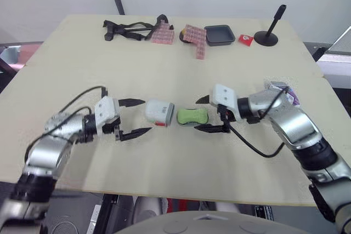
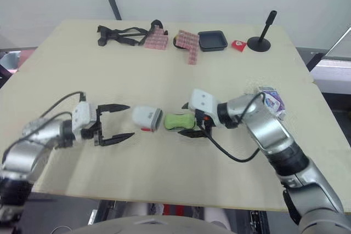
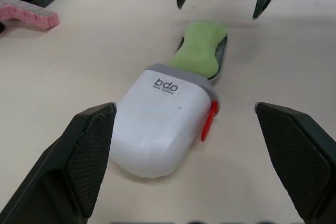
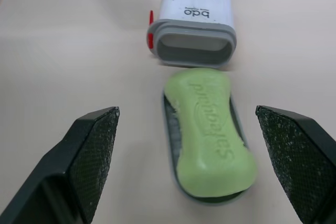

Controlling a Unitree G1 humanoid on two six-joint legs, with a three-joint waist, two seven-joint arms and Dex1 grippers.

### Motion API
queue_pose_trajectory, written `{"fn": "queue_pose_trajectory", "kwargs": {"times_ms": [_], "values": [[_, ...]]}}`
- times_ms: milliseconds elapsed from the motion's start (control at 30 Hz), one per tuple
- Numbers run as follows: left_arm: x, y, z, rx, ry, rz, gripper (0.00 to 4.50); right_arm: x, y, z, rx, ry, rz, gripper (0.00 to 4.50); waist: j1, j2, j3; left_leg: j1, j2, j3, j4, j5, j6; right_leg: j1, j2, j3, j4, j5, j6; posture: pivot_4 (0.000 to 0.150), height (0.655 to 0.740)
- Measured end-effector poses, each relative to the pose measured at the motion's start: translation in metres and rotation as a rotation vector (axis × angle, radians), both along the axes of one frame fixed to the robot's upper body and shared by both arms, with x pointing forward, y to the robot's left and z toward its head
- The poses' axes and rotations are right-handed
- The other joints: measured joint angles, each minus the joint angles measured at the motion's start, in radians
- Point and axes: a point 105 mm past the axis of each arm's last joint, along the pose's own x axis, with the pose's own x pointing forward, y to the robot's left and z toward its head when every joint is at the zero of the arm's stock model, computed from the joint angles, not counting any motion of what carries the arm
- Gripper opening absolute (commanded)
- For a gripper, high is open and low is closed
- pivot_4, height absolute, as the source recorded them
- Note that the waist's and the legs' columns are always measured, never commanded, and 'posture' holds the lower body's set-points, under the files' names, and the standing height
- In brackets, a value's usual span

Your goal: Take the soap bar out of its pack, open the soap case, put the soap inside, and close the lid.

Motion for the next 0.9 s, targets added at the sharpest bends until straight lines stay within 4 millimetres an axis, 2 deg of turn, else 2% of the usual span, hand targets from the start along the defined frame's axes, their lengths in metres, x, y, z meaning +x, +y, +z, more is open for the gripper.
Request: {"fn": "queue_pose_trajectory", "kwargs": {"times_ms": [167, 333, 533, 900], "values": [[0.020, -0.004, 0.000, 0.105, 0.026, -0.101, 4.50, -0.015, -0.022, -0.012, 0.114, 0.013, -0.064, 4.46, 0.006, 0.000, 0.000, -0.001, 0.000, 0.000, 0.000, 0.000, 0.000, 0.000, 0.000, 0.000, 0.000, 0.000, 0.000, 0.150, 0.7400], [0.036, -0.015, 0.001, 0.214, 0.041, -0.220, 4.50, -0.032, -0.040, -0.025, 0.273, 0.035, -0.226, 4.46, 0.014, 0.000, 0.000, -0.003, 0.000, -0.001, 0.000, 0.000, 0.000, 0.000, -0.001, -0.001, -0.001, 0.000, 0.000, 0.150, 0.7400], [0.050, -0.021, 0.004, 0.270, 0.027, -0.286, 4.50, -0.045, -0.068, -0.034, 0.339, 0.017, -0.389, 4.46, 0.019, -0.001, 0.000, -0.006, -0.001, -0.001, 0.000, 0.000, 0.000, 0.000, -0.001, 0.000, -0.001, 0.000, 0.000, 0.150, 0.7400], [0.051, -0.030, -0.010, 0.368, 0.046, -0.375, 4.50, -0.058, -0.077, -0.038, 0.403, -0.020, -0.410, 4.46, 0.022, -0.001, 0.000, -0.006, -0.001, -0.002, 0.000, 0.000, 0.000, 0.001, -0.002, -0.002, -0.001, 0.000, 0.000, 0.150, 0.7400]]}}
